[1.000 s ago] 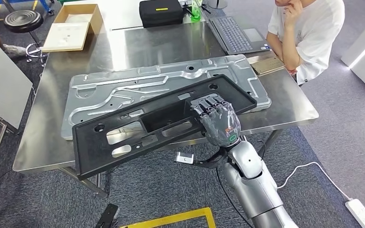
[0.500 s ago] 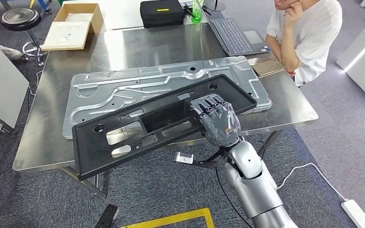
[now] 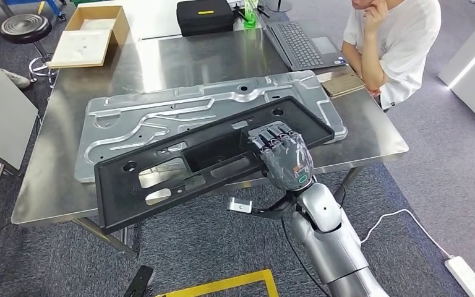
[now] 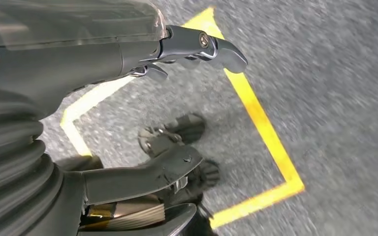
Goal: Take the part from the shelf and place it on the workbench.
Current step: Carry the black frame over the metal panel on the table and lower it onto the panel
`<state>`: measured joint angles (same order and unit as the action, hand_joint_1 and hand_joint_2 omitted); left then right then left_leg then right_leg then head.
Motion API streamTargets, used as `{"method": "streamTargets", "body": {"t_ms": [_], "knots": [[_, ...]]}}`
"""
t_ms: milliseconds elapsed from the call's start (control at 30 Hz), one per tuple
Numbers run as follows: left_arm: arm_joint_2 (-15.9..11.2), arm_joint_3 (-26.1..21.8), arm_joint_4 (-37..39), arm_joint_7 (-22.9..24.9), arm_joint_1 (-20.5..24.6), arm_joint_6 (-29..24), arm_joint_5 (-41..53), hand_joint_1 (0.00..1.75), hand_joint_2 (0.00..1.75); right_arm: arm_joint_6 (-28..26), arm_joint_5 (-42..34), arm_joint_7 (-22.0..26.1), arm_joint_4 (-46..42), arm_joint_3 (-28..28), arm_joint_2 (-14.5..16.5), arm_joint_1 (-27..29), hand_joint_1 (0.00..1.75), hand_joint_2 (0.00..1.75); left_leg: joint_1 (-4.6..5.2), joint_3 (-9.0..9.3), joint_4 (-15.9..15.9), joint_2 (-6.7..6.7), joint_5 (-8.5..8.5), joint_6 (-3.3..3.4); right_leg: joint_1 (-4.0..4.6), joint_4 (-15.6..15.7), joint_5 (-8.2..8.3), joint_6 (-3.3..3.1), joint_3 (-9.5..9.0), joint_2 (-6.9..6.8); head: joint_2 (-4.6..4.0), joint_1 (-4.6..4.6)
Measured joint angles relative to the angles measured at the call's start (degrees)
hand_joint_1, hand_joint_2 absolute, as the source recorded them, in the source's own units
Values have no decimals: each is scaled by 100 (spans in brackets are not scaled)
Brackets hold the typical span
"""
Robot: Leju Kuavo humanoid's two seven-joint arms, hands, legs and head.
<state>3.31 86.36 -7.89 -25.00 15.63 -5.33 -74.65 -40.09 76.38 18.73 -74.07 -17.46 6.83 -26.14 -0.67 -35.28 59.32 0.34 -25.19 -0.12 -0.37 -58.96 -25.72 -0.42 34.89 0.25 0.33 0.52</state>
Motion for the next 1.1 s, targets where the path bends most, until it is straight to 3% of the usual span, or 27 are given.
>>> {"method": "streamTargets", "body": {"t_ms": [67, 133, 200, 233, 300, 333, 367, 433, 667, 800, 833, 867, 933, 967, 1000, 1100], "knots": [[9, 0, 0, -134, 5, 16, 34, 0, 175, 0, 16, -29, 31, 0, 1, -66, 175, 175, -12, -206, 433, -3, -220, -30, -9, 52, -9, -92, -44, 1, 0, -2], [19, 0, 0, -203, -6, 19, 67, 0, 175, 0, 17, -47, 78, 0, 1, -132, 175, 175, -11, -592, 1189, -8, -505, -41, 15, 50, -42, -152, -69, -2, 0, -2], [30, 0, 0, -222, -28, 19, 81, 0, 175, 2, 17, -55, 126, 0, 1, -151, 175, 175, -12, -826, 1572, -8, -526, -39, 41, 38, -83, -165, -116, 2, 0, -2], [34, 0, 0, -225, -33, 19, 81, 0, 175, 2, 18, -57, 149, -1, 1, -154, 175, 175, -10, -785, 1446, -8, -382, -25, 51, 32, -111, -162, -154, 6, 0, -1], [38, 0, 0, -230, -33, 19, 81, 0, 175, 2, 19, -59, 180, -2, 1, -169, 175, 175, 7, -454, 724, -9, 24, 39, 64, 27, -181, -145, -246, 11, 0, -1], [37, 0, 0, -231, -29, 19, 81, 0, 175, 2, 19, -61, 190, -2, 1, -185, 175, 175, 24, -267, 353, -8, 128, 73, 74, 23, -218, -122, -279, 15, 0, 0], [37, 0, 0, -233, -25, 19, 81, 0, 175, 2, 19, -64, 196, -2, 1, -200, 175, 175, 43, -141, 105, -7, 158, 100, 78, 28, -244, -94, -298, 16, 0, 0], [43, 0, 0, -237, -24, 19, 81, 0, 175, 1, 20, -68, 206, -2, 1, -217, 175, 175, 64, -38, -93, -10, 85, 139, 83, 14, -242, -26, -315, 16, 0, -1], [50, 0, 0, -242, -32, 19, 81, 0, 175, -1, 21, -68, 212, -2, -1, -226, 175, 175, 42, 84, -175, -28, 56, 195, 73, -83, -231, 36, -316, 9, 0, 1], [52, -1, 0, -234, -29, 16, 43, 0, 175, 0, 20, -73, 250, -8, -12, -244, 175, 175, 21, 441, -218, -38, -142, 257, -28, -1482, -716, 183, 751, 4, 0, 1], [52, -2, 0, -225, -35, 15, 12, 0, 175, 0, 20, -76, 259, -8, -15, -238, 175, 175, 16, 508, -216, -45, -199, 243, -53, -1392, -681, 200, 824, 1, 0, 1], [52, -3, 0, -217, -39, 14, -19, 0, 175, 0, 21, -79, 265, -9, -17, -235, 175, 175, 10, 588, -216, -52, -265, 222, -78, -1134, -505, 211, 810, -4, 0, 1], [52, -4, 0, -215, -44, 13, -51, 0, 175, 0, 18, -89, 272, -10, -25, -228, 175, 175, 4, 732, -210, -62, -423, 155, -101, -441, 103, 207, 674, -31, 0, 2], [52, -4, 0, -230, -42, 14, -45, 0, 175, 1, 14, -94, 273, -12, -28, -220, 175, 175, 5, 780, -215, -61, -506, 114, -87, -209, 302, 181, 613, -47, 0, 3], [51, -4, 0, -255, -40, 14, -31, 0, 175, 1, 9, -97, 271, -14, -34, -210, 175, 175, 5, 824, -241, -59, -575, 72, -67, -88, 403, 144, 578, -54, 0, 4], [51, -1, 0, -333, -39, 15, 24, 0, 175, 0, -1, -99, 252, -20, -45, -198, 175, 175, -15, 972, -177, -47, -602, -32, -40, -29, 315, -13, 398, -13, 0, -1]]}}
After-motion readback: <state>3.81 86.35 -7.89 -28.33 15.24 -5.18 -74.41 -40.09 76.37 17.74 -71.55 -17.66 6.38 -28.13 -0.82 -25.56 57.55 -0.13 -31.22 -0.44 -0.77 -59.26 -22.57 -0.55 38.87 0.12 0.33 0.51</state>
